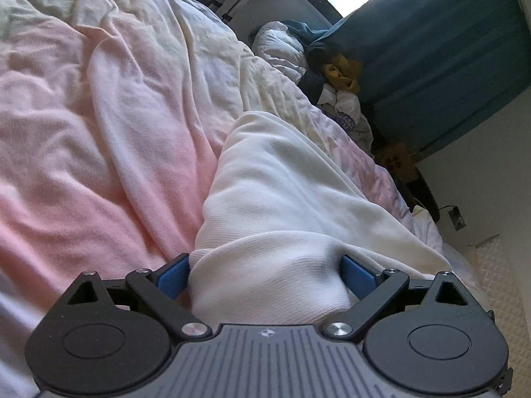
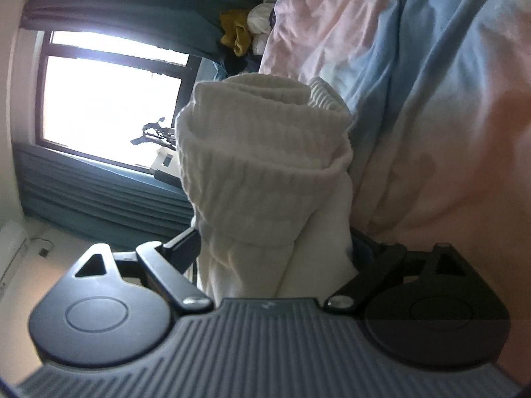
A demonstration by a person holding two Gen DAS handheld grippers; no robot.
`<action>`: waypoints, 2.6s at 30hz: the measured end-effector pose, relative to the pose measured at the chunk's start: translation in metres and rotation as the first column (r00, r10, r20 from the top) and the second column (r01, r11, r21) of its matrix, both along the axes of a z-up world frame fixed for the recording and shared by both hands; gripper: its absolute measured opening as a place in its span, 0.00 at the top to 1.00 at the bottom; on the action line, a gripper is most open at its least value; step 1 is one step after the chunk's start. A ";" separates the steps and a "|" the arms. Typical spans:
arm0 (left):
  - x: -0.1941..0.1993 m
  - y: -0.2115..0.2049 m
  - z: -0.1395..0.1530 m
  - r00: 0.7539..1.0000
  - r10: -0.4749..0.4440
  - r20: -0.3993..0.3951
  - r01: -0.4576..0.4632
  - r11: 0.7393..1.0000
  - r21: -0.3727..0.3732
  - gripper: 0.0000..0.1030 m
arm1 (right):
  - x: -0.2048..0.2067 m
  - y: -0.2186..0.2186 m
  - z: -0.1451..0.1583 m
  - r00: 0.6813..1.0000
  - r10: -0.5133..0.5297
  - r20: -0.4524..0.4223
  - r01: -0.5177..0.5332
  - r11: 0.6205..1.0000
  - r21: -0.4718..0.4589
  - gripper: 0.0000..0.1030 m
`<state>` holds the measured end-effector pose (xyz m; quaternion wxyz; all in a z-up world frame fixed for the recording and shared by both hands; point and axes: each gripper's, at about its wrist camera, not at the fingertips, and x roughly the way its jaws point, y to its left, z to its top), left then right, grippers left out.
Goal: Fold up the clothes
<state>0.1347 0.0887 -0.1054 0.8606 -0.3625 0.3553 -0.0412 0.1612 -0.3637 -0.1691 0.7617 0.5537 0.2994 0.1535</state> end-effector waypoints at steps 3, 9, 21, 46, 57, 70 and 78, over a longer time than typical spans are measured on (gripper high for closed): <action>0.000 -0.002 -0.001 1.000 0.000 0.001 0.000 1.000 0.004 0.06 | 0.001 0.001 -0.001 1.000 0.000 -0.003 0.000 1.000 -0.007 0.09; 0.002 -0.003 -0.003 1.000 -0.007 0.007 0.007 1.000 0.011 0.08 | 0.012 0.020 -0.008 1.000 0.009 -0.028 -0.011 0.997 -0.071 0.09; -0.011 -0.014 0.019 0.999 0.012 0.038 -0.015 0.996 0.083 0.53 | -0.002 0.030 0.019 0.999 -0.007 0.036 0.014 0.983 -0.183 0.58; 0.152 -0.261 0.129 0.931 -0.200 0.305 0.218 0.976 -0.024 0.59 | -0.011 -0.155 0.150 0.869 -0.254 0.425 0.356 0.917 -0.179 0.62; 0.229 -0.426 0.008 0.878 -0.429 0.210 0.435 0.900 0.020 0.58 | 0.015 -0.311 0.051 0.931 -0.325 0.168 0.362 0.887 -0.286 0.62; 0.198 -0.394 0.000 0.801 -0.590 0.105 0.549 0.792 0.266 0.35 | 0.007 -0.323 -0.035 0.954 -0.289 -0.079 0.273 0.947 -0.170 0.46; 0.124 -0.368 0.079 0.782 -0.612 0.120 0.529 0.753 0.392 0.16 | -0.032 -0.315 0.027 0.936 -0.340 -0.094 0.282 0.882 -0.377 0.20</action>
